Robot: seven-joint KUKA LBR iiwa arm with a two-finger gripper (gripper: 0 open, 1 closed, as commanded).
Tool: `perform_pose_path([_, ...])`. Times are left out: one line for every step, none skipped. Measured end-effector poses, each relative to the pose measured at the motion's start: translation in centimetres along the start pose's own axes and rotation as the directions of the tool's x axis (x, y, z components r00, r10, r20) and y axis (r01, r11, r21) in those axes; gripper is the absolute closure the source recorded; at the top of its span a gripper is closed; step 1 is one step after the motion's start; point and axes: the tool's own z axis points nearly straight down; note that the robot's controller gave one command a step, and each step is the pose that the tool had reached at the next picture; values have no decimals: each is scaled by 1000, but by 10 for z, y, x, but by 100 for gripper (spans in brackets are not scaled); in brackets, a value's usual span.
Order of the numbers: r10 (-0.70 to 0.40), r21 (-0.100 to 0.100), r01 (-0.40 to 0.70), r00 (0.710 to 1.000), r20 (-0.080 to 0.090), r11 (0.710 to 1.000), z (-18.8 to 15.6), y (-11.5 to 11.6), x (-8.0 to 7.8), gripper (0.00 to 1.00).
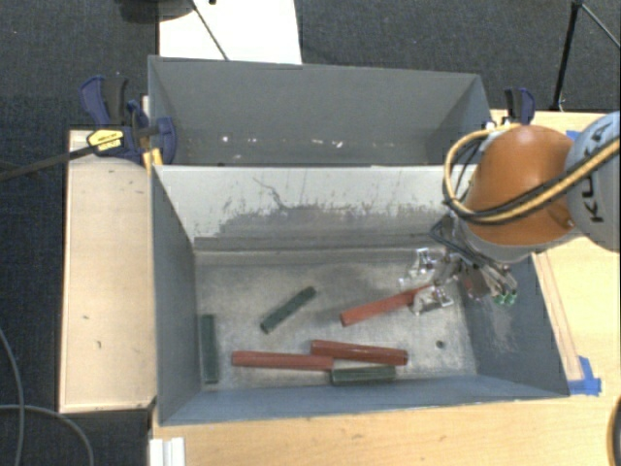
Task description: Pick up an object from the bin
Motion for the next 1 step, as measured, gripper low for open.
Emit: perform_pose_path([88,-1,-88,996,-8,996,-185,35,-7,100])
